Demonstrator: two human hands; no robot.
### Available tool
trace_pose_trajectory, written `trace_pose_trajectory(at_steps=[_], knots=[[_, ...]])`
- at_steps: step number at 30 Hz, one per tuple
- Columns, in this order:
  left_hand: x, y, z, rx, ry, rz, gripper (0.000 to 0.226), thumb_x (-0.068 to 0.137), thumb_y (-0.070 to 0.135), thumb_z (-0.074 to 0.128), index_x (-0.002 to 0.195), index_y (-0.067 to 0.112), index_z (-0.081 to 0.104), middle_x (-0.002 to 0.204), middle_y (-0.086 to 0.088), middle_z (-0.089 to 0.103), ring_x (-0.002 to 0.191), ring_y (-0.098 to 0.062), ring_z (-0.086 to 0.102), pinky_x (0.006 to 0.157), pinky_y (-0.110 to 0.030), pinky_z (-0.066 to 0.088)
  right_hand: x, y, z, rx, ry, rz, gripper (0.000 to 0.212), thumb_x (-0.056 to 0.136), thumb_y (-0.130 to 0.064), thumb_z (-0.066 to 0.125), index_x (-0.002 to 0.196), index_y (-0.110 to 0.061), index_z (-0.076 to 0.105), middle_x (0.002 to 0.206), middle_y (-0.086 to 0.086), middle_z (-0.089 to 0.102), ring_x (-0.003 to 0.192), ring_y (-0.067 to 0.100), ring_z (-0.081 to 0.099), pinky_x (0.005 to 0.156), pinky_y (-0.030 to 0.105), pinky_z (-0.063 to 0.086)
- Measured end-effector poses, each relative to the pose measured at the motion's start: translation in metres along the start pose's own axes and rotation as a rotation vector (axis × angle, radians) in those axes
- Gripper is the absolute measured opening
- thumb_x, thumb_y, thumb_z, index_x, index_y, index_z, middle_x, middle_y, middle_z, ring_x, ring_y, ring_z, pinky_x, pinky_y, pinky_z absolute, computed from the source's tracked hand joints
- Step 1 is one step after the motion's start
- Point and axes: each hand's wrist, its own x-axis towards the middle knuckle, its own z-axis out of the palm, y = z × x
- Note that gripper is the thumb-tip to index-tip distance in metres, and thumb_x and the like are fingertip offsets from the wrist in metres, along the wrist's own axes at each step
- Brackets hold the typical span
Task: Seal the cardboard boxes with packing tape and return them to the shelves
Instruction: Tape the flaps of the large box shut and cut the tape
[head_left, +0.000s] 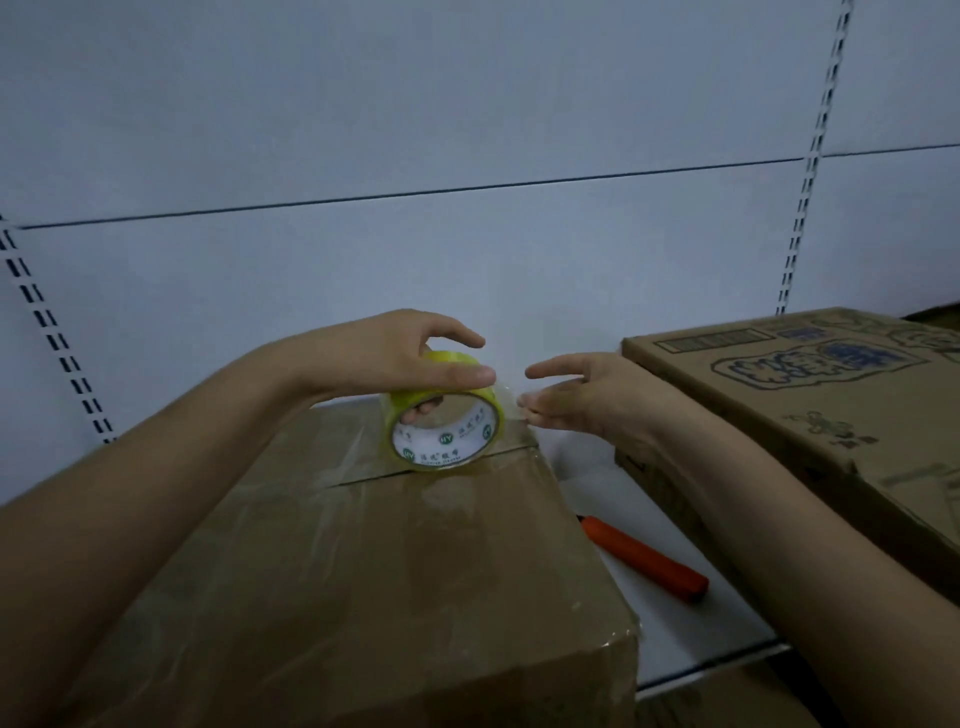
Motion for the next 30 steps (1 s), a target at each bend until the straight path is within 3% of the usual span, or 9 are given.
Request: trace_pose_trajectory(at_steps=[4, 8, 10, 12, 15, 17, 23, 27, 30], knots=[[-0.022, -0.027, 0.010, 0.025, 0.042, 0.044, 0.066, 0.072, 0.044, 0.084, 0.130, 0.036, 0.053, 0.113, 0.020, 0.065, 0.105, -0.001, 0.064, 0.089, -0.019, 0.052, 0.002, 0.008, -0.008, 0.004, 0.062, 0.019, 0.031, 0.088, 0.007, 0.067, 0.118, 0.000, 0.062, 0.094, 0.021, 0.075, 0.083, 0.024, 0.076, 0.067, 0.023, 0.060], [-0.025, -0.057, 0.059, -0.224, 0.280, -0.111, 0.019, 0.095, 0.019, 0.063, 0.113, 0.026, 0.058, 0.094, 0.014, 0.066, 0.089, -0.009, 0.063, 0.075, -0.016, 0.047, -0.002, 0.016, -0.010, 0.058, 0.043, 0.048, 0.021, 0.091, 0.007, 0.062, 0.111, 0.001, 0.065, 0.095, 0.020, 0.074, 0.085, 0.026, 0.076, 0.067, 0.027, 0.061], [-0.025, -0.057, 0.072, -0.256, 0.363, -0.136, 0.011, 0.099, 0.020, 0.054, 0.108, 0.019, 0.060, 0.097, -0.005, 0.067, 0.082, -0.011, 0.059, 0.069, -0.016, 0.042, -0.004, 0.019, -0.007, 0.077, 0.057, 0.021, 0.017, 0.092, 0.008, 0.060, 0.108, 0.003, 0.066, 0.094, 0.022, 0.073, 0.082, 0.026, 0.076, 0.064, 0.025, 0.060], [-0.024, -0.054, 0.070, -0.231, 0.457, -0.073, 0.015, 0.096, 0.025, 0.055, 0.096, 0.011, 0.060, 0.095, -0.019, 0.065, 0.077, -0.020, 0.058, 0.067, -0.026, 0.043, -0.006, 0.020, -0.009, 0.081, 0.076, -0.009, 0.015, 0.092, 0.008, 0.060, 0.105, 0.003, 0.067, 0.093, 0.023, 0.074, 0.081, 0.027, 0.076, 0.064, 0.023, 0.060], [-0.027, -0.052, 0.055, -0.101, 0.509, -0.052, 0.042, 0.066, 0.048, 0.053, 0.081, 0.011, 0.063, 0.083, -0.013, 0.070, 0.082, -0.028, 0.064, 0.075, -0.041, 0.048, -0.014, 0.023, -0.022, 0.046, 0.100, -0.021, 0.015, 0.093, 0.007, 0.059, 0.104, 0.003, 0.068, 0.094, 0.024, 0.074, 0.079, 0.023, 0.075, 0.063, 0.022, 0.059], [-0.029, -0.053, 0.046, -0.011, 0.550, -0.050, 0.028, 0.060, 0.040, 0.053, 0.073, 0.016, 0.061, 0.073, -0.008, 0.070, 0.076, -0.027, 0.065, 0.071, -0.038, 0.047, -0.018, 0.026, -0.030, 0.015, 0.139, -0.030, 0.014, 0.094, 0.005, 0.059, 0.104, 0.001, 0.068, 0.094, 0.025, 0.073, 0.075, 0.020, 0.075, 0.063, 0.021, 0.059], [-0.033, -0.066, 0.054, -0.046, 0.497, 0.082, 0.015, 0.076, 0.036, 0.054, 0.091, 0.032, 0.054, 0.078, -0.003, 0.065, 0.078, -0.028, 0.063, 0.071, -0.045, 0.049, -0.020, 0.038, -0.034, 0.003, 0.138, -0.008, 0.015, 0.094, 0.006, 0.057, 0.106, 0.004, 0.066, 0.089, 0.026, 0.073, 0.072, 0.020, 0.074, 0.063, 0.023, 0.060], [-0.031, -0.081, 0.063, -0.063, 0.418, 0.127, 0.009, 0.095, 0.029, 0.060, 0.100, 0.026, 0.053, 0.087, 0.007, 0.058, 0.077, -0.015, 0.057, 0.070, -0.023, 0.046, -0.018, 0.049, -0.031, -0.034, 0.173, 0.000, 0.016, 0.095, 0.005, 0.058, 0.108, 0.004, 0.067, 0.081, 0.018, 0.073, 0.075, 0.023, 0.075, 0.066, 0.028, 0.062], [-0.028, -0.084, 0.066, -0.014, 0.452, 0.147, 0.014, 0.093, 0.032, 0.061, 0.094, 0.022, 0.052, 0.085, 0.012, 0.058, 0.074, -0.009, 0.055, 0.066, -0.024, 0.042, -0.016, 0.052, -0.025, -0.072, 0.231, -0.031, 0.014, 0.095, 0.003, 0.060, 0.106, 0.003, 0.068, 0.083, 0.017, 0.073, 0.066, 0.018, 0.072, 0.063, 0.027, 0.061]])
